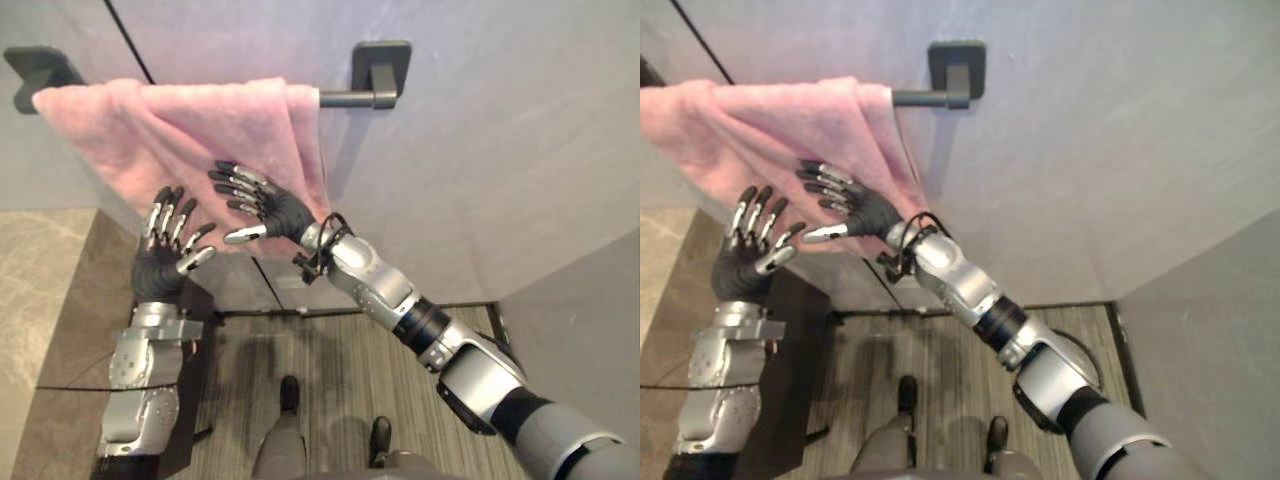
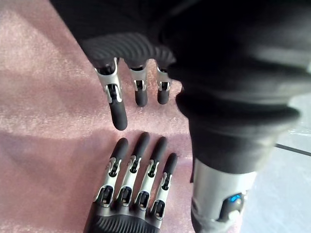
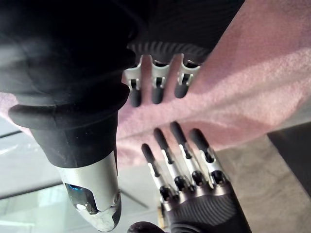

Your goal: Organize washtable

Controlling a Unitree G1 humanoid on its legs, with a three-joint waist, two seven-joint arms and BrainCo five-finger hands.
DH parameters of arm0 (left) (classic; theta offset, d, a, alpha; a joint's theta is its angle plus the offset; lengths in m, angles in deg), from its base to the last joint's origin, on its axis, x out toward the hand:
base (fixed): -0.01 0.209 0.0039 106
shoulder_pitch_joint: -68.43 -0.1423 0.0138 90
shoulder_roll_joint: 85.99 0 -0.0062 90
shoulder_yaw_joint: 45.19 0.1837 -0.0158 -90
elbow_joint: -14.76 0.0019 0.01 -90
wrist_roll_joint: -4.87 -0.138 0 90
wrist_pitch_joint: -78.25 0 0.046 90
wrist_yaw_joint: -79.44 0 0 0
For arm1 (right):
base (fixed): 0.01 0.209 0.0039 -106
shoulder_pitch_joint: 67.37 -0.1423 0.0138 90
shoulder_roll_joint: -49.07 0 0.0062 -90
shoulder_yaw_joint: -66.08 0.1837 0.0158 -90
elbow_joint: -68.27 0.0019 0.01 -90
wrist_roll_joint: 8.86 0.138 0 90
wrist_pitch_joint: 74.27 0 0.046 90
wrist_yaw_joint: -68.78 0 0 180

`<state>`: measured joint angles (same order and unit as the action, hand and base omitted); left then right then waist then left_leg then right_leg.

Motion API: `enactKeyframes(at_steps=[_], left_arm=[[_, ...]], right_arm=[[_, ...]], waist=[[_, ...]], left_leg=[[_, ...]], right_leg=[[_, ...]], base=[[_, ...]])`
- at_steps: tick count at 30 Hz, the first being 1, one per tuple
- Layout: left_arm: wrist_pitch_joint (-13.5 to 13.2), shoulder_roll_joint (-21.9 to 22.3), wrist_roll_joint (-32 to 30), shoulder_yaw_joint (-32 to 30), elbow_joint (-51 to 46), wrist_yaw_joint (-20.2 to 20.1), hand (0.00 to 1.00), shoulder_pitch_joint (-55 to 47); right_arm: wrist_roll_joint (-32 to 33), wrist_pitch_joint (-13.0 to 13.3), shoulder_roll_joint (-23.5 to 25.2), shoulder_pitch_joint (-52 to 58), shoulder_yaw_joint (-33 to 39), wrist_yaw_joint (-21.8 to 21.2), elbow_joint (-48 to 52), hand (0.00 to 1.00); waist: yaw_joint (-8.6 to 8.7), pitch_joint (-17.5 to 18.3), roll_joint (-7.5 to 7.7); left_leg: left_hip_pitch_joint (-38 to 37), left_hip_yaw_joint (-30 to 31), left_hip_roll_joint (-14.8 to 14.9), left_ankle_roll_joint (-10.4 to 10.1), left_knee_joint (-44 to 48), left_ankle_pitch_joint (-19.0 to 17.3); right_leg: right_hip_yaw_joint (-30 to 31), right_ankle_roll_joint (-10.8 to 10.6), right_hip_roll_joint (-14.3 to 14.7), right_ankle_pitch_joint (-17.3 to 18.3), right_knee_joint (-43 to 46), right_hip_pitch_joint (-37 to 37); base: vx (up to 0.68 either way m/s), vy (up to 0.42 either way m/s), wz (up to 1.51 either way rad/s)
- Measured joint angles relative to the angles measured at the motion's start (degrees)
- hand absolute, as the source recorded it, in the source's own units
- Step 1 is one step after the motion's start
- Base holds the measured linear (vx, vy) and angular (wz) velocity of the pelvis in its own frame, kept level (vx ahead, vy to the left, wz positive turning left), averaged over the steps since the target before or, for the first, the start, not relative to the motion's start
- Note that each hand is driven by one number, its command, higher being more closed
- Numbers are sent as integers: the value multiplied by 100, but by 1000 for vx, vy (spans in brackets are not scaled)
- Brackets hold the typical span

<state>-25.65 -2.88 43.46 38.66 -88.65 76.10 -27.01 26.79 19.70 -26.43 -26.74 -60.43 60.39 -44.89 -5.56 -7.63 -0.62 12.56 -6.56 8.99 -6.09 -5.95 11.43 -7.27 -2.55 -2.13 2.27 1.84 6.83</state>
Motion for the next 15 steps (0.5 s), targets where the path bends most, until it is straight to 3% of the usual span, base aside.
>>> enactKeyframes(at_steps=[8,13,15], left_arm=[[36,-54,-159,7,113,106,0,289],[9,-715,136,-888,265,111,0,626],[-35,-967,249,-955,466,151,0,754]], right_arm=[[-25,1,-128,0,103,66,80,0],[-15,27,-420,168,314,57,485,0],[33,29,-556,229,350,50,487,0]], waist=[[37,-21,-22],[52,-25,-21],[25,-25,-21]], left_leg=[[32,-76,9,-1,1,-1],[30,-86,2,-1,0,-1],[26,-83,15,-3,0,-2]], right_leg=[[79,3,1,-26,-13,69],[96,6,-2,-34,-12,54],[95,7,-1,-34,-16,68]], base=[[12,-5,-5],[0,0,0],[-36,4,1]])
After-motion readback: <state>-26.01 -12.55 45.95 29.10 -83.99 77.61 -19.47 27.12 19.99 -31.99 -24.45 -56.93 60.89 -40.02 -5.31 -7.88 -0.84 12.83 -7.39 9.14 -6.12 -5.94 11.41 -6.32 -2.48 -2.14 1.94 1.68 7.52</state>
